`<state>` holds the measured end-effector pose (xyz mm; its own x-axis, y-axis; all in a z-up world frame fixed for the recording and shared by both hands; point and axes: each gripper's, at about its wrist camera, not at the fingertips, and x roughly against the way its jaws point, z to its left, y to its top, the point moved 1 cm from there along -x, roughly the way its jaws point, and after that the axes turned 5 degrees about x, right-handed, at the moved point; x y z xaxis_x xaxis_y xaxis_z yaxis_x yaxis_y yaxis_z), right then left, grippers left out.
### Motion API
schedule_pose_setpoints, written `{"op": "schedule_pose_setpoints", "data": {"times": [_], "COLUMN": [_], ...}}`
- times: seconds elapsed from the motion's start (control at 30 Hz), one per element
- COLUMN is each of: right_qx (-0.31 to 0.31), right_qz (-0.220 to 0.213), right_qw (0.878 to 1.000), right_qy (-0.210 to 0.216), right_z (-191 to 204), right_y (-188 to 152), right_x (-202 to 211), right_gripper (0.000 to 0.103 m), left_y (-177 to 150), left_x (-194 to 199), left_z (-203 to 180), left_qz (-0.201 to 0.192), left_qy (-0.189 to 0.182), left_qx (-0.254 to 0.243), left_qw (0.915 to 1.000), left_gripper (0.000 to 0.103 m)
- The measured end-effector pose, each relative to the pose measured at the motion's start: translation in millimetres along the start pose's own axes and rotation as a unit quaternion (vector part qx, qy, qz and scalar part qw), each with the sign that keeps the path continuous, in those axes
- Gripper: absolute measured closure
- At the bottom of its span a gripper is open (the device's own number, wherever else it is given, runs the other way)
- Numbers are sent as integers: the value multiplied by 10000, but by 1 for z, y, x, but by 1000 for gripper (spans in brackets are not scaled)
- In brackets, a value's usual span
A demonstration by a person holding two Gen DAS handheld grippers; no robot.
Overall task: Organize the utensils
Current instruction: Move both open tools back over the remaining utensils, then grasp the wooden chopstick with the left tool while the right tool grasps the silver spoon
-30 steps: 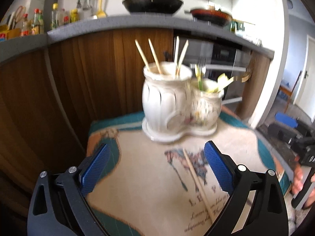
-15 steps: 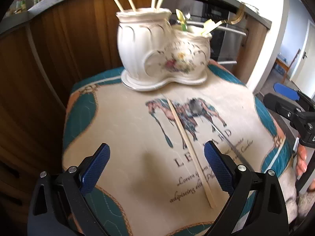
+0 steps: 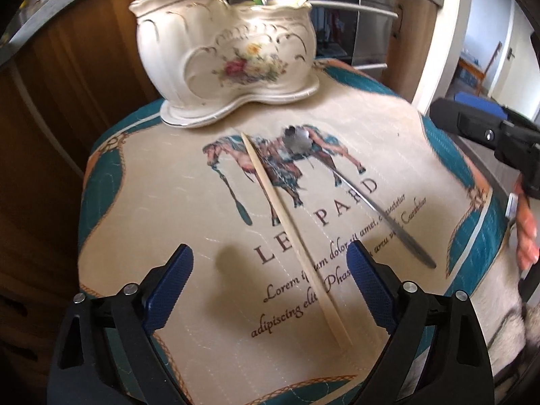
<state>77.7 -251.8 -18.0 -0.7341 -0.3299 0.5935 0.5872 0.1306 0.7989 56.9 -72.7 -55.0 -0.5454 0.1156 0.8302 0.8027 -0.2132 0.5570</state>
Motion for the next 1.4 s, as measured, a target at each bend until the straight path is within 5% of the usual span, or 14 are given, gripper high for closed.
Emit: {"op": "schedule_pose_setpoints", "data": {"times": [0.1, 0.3, 0.47, 0.57, 0.67, 0.83, 0.93, 1.3, 1.4], "right_qx": [5, 32, 130, 137, 296, 677, 841, 1074, 1040], "right_qz": [66, 205, 389, 639, 855, 1276, 1423, 1411, 1369], "right_qw": [10000, 9997, 9987, 9968, 9948, 9880, 9848, 9831, 9839], "right_qy": [7, 119, 293, 470, 471, 542, 541, 443, 481], "right_z": [0, 1, 8, 14, 24, 47, 56, 66, 65], "right_y": [-2, -5, -9, -11, -14, -19, -20, -19, -20], "right_x": [-3, -10, -17, -26, -35, -54, -61, -70, -70], "right_gripper": [5, 5, 5, 8, 19, 54, 68, 98, 99], "left_y": [-3, -5, -5, -6, -7, -5, -2, 4, 4], "left_x": [-6, -4, -1, -1, -2, -2, -3, -8, -8], "left_z": [-1, 4, 15, 24, 27, 26, 23, 21, 21], "left_qz": [144, 157, 152, 135, 136, 223, 233, 218, 225], "left_qy": [-20, -297, -227, -227, -243, -167, -165, -126, -142], "left_qx": [-53, -60, 25, 92, 105, -59, -104, -197, -279], "left_qw": [9999, 9994, 9996, 9996, 9996, 9996, 9995, 9995, 9993], "left_gripper": [30, 48, 87, 95, 96, 96, 86, 79, 89]}}
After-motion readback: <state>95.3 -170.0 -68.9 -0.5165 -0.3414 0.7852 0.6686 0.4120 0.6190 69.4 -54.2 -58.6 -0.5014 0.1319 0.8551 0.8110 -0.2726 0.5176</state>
